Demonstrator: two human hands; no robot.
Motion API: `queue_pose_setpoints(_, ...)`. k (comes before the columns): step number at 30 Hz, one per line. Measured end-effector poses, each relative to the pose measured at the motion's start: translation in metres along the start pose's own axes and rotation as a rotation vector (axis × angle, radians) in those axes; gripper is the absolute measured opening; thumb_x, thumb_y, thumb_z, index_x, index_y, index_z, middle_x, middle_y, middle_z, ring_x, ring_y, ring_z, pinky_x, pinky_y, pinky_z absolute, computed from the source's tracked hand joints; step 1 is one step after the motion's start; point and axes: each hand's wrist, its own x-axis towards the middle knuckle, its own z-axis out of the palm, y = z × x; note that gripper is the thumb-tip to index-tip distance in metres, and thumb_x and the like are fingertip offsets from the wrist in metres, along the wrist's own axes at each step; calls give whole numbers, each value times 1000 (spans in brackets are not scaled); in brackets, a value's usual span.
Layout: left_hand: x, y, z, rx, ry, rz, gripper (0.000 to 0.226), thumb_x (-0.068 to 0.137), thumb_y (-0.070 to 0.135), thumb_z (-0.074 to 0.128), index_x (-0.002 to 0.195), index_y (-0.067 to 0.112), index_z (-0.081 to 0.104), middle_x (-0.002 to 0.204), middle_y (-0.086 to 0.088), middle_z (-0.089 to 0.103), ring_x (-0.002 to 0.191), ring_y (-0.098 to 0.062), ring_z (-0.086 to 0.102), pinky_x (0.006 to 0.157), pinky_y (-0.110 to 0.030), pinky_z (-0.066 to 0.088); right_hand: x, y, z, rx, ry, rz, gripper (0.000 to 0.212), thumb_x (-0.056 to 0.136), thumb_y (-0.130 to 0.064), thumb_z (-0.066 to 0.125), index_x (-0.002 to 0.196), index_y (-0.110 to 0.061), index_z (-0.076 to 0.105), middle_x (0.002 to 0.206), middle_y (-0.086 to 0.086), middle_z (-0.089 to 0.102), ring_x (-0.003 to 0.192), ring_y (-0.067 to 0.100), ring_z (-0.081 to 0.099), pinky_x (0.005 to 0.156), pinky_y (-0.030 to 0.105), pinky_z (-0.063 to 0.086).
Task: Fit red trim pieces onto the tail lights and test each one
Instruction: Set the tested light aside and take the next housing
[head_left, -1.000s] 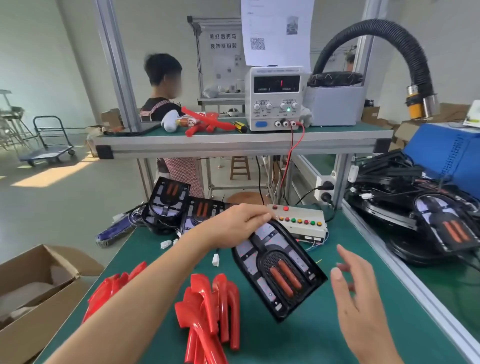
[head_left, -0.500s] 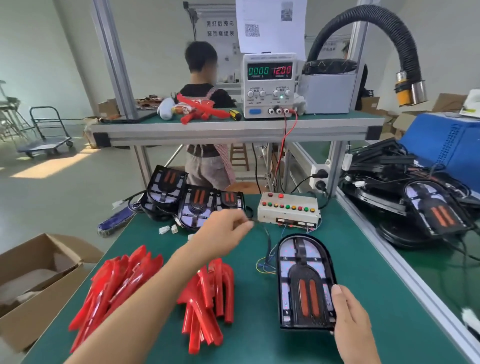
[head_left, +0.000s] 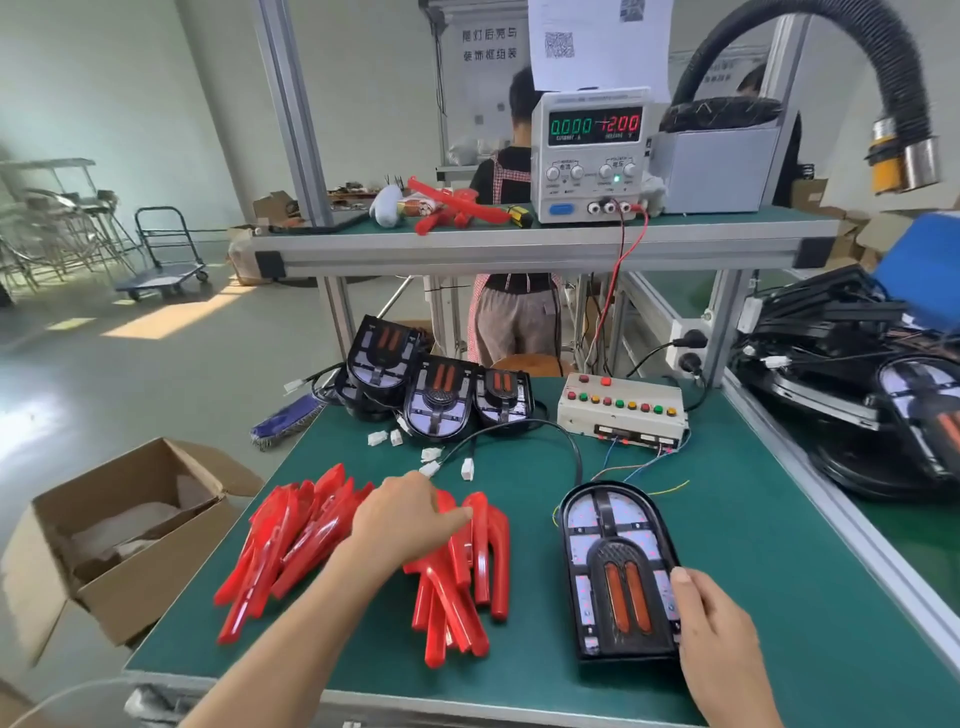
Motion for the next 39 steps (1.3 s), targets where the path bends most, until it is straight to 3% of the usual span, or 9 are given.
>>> queue_pose_setpoints(3,3,7,13,70,-12,-15,52,81,67,60,68,19,44,68,5,46,78,-26,55,67,-30,41,-1,2,0,-17,11,-3,30,106,-31,48,84,-28,68,73,-9,73,80,13,65,70,31,45)
queue_pose_setpoints(10,7,12,28,87,16,-27,34,76,46,63,71,21,42,75,4,54,87,-27,64,68,-31,41,-2,0,0,-12,-5,-13,29,106,-34,45,90,-28,68,82,-7,74,85,13,66,78,39,49)
queue_pose_setpoints(13,8,13,28,81,16,-29,38,74,47,66,69,20,40,70,6,51,78,-26,57,66,-31,39,-1,2,0,-17,-2,-18,30,106,-35,44,87,-28,67,76,-8,72,82,14,66,76,38,51)
queue_pose_setpoints(18,8,11,25,-62,-40,-52,56,77,54,76,63,16,37,62,2,47,80,-32,65,65,-36,45,-2,5,0,-24,7,-35,34,106,-36,43,86,-25,67,75,-18,70,77,14,64,69,33,48)
queue_pose_setpoints(20,9,7,24,-127,-55,-49,61,78,52,77,58,15,33,56,2,40,71,-35,61,63,-34,44,-2,6,1,-29,9,-38,34,106,-38,42,86,-26,67,75,-17,70,78,14,65,70,33,48)
queue_pose_setpoints(26,17,2,16,-339,-24,-86,66,84,46,76,49,19,28,42,7,29,44,-17,32,51,-28,28,-1,8,1,-32,13,-37,33,105,-40,41,88,-29,68,75,-15,71,80,12,66,72,35,49)
queue_pose_setpoints(31,11,18,6,-597,58,-99,60,87,44,74,48,21,36,42,9,35,37,-10,32,50,-25,32,-1,8,2,-17,14,-35,35,106,-39,42,86,-28,68,76,-18,71,72,6,62,68,34,48)
queue_pose_setpoints(35,-26,62,9,-653,56,83,45,83,49,75,52,21,59,41,15,46,40,-2,41,44,-14,31,-1,7,3,5,24,-33,34,107,-34,44,83,-28,67,74,-17,70,70,-1,60,65,32,46)
queue_pose_setpoints(39,-66,118,47,-531,9,205,40,83,52,69,68,15,64,62,4,65,62,-10,60,61,-27,47,-3,2,3,35,-1,-29,33,106,-29,43,88,-43,67,78,-16,71,75,2,62,68,32,46)
